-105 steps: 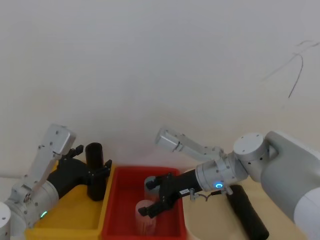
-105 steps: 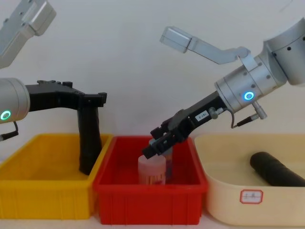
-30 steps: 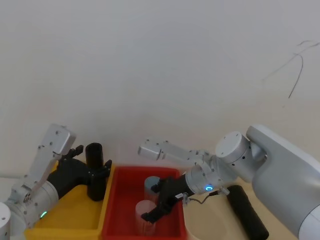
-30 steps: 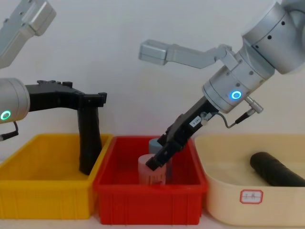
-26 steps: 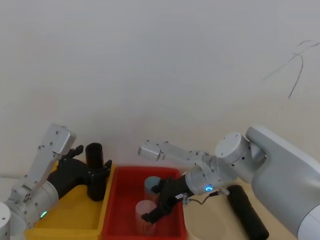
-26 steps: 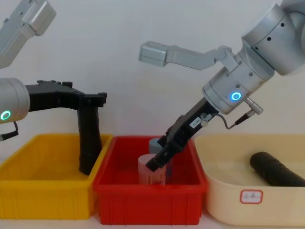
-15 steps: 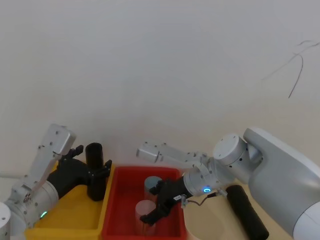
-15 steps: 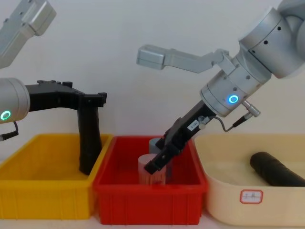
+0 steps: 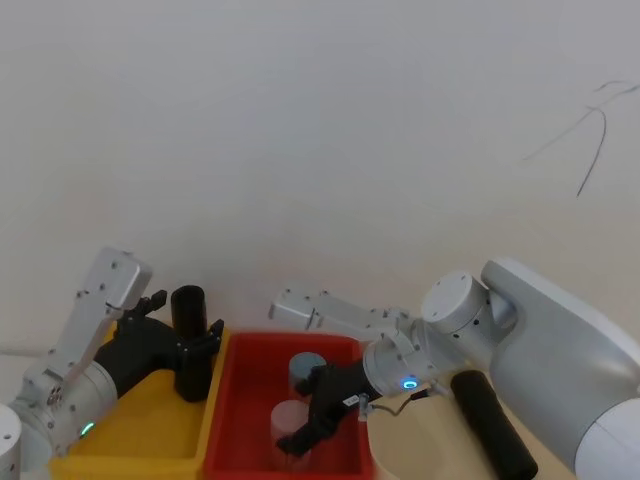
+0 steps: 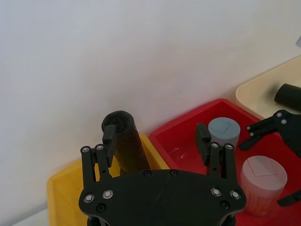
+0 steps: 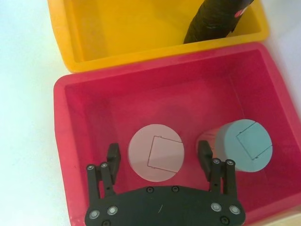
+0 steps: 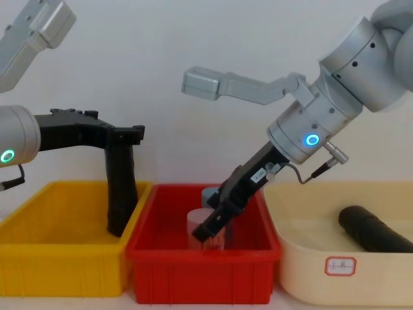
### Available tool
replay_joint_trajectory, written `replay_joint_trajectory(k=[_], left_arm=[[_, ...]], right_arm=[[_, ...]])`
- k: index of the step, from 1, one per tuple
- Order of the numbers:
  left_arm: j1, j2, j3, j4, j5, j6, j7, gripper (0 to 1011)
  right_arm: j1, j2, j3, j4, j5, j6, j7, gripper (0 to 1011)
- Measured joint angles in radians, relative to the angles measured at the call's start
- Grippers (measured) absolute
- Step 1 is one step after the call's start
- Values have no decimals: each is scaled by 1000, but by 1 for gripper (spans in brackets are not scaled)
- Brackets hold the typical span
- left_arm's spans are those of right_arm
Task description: Pick up the garbage bag with the one hand and transfer it to the other hand.
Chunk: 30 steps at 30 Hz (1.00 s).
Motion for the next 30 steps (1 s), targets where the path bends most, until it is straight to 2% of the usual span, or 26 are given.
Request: replay_joint_trajectory(k=[23,30], left_arm=[[0,0,0,0,0,0,0,1002],[0,0,0,0,0,0,0,1002]], right_arm=[[19,-44,12,101,-9,-51,20,997],[21,-48,14,113,-10,-56,21,856]])
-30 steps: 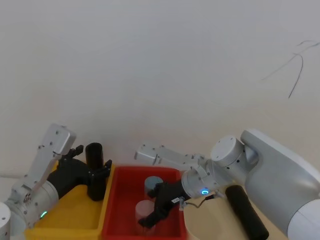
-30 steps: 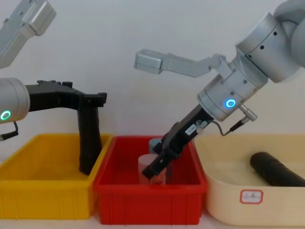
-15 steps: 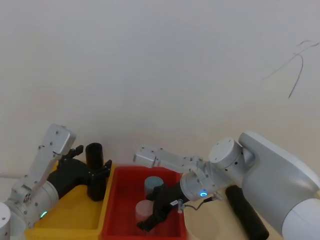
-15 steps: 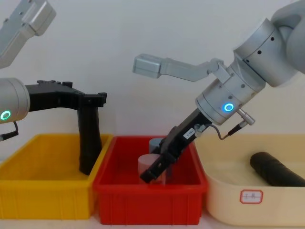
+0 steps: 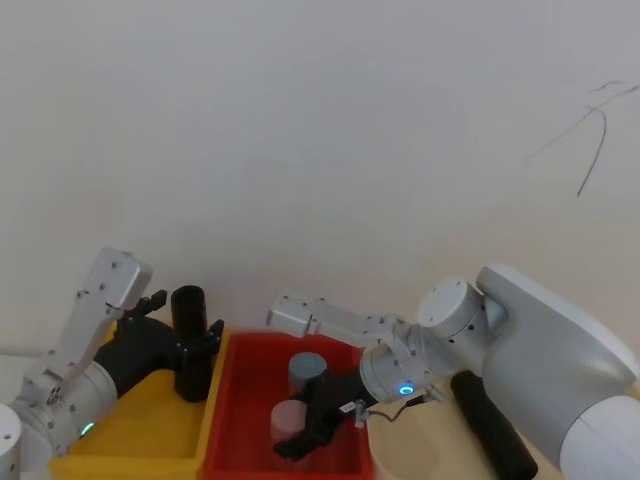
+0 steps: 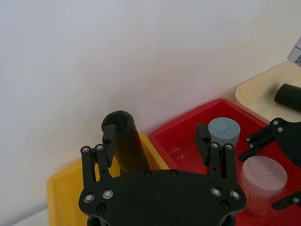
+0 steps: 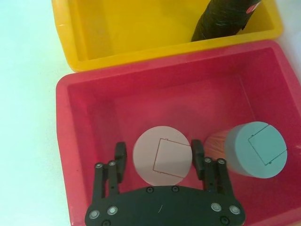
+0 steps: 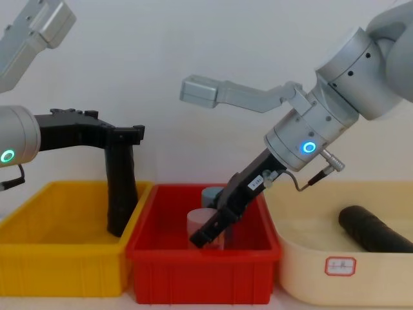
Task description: Pick up the garbage bag with the one hand and transfer it to the other hand.
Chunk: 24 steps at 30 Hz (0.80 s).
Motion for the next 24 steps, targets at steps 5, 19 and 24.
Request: replay_joint_trajectory(k=[5,19,24], left_arm=[[0,0,0,0,0,0,0,1001],[0,0,0,0,0,0,0,1001],[0,0,0,0,0,0,0,1002]], right_arm=[[1,-2,1,6,-1,-3,1,738],[1,-2,4,6,-2,-6,2,670],[-6,9,8,-20,-3,-2,1,670]])
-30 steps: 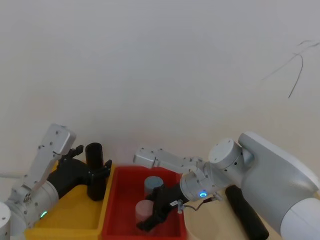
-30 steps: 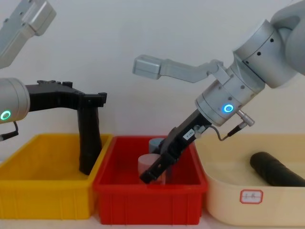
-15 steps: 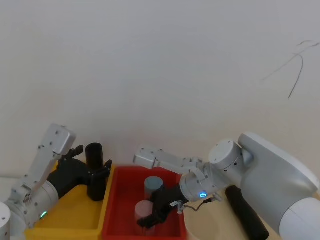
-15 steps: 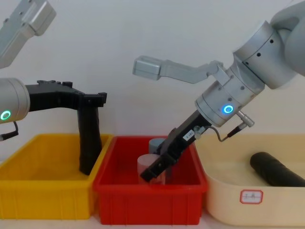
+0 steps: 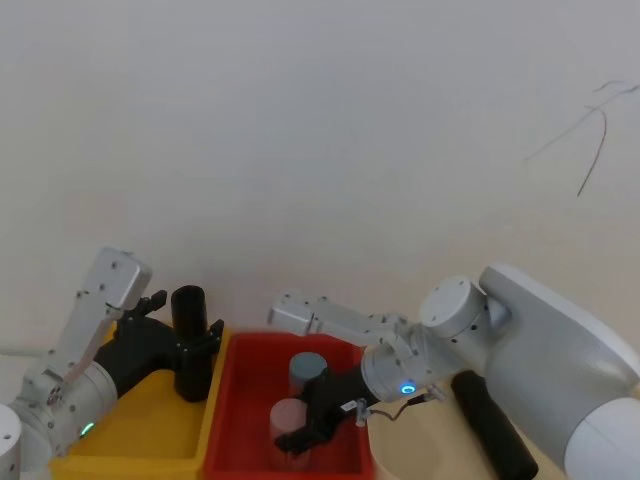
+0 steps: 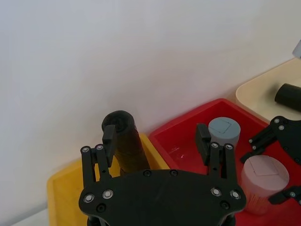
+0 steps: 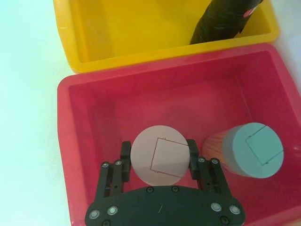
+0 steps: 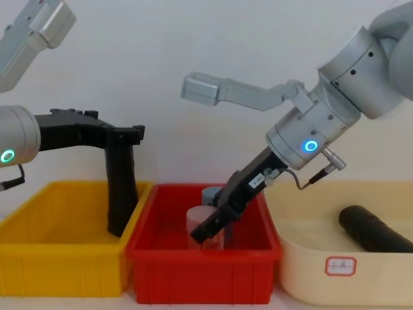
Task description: Pick up the garbage bag with the one hand and transfer it to the other hand.
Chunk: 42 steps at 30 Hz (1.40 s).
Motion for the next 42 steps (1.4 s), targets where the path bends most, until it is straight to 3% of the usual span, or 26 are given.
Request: replay_joint_trajectory(k=[10,25,33,42], left_arm=[[0,0,0,0,0,0,0,1001],[0,0,0,0,0,0,0,1001],[0,0,0,0,0,0,0,1001],[0,0,0,0,0,0,0,1001]], right_arm=[[-32,64,13,-150,-2,47,-10,669],[-94,218,61,-488,9,165,-58,670],[-143,307,111,-666,27,231,-108,670],[-229,405,194,-861,52,330,-206,670]])
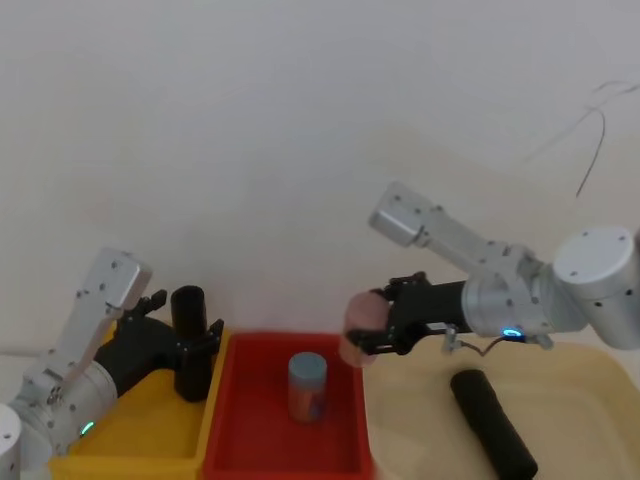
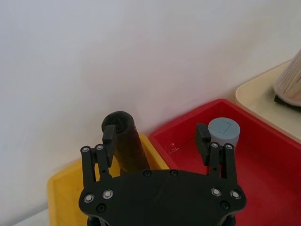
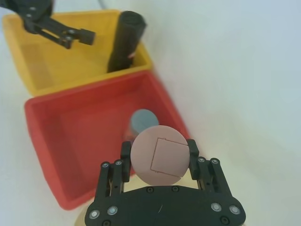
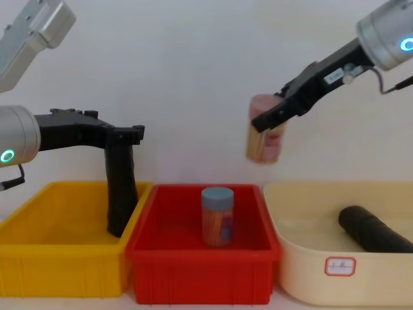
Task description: Pick up the garbage bag with the one hand and transfer it to the other hand.
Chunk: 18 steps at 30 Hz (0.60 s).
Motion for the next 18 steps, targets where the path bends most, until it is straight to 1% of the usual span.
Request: replay_joint_trajectory(k=[2,6,10,12,18], left_arm=[[0,0,0,0,0,0,0,1002],[0,0,0,0,0,0,0,1002],[0,0,0,0,0,0,0,1002],[0,0,0,0,0,0,0,1002],[0,0,0,0,0,0,0,1001]], right_arm=[[-13,14,14,-27,3,14,-15,670],[-48,44,42,-83,11,63,-53,670],[-68,61,56,-107,18,94,-68,670],[-79,68,59,-112,23,110,-73,670],[-93,76,60,-100,35,125,-72,670]])
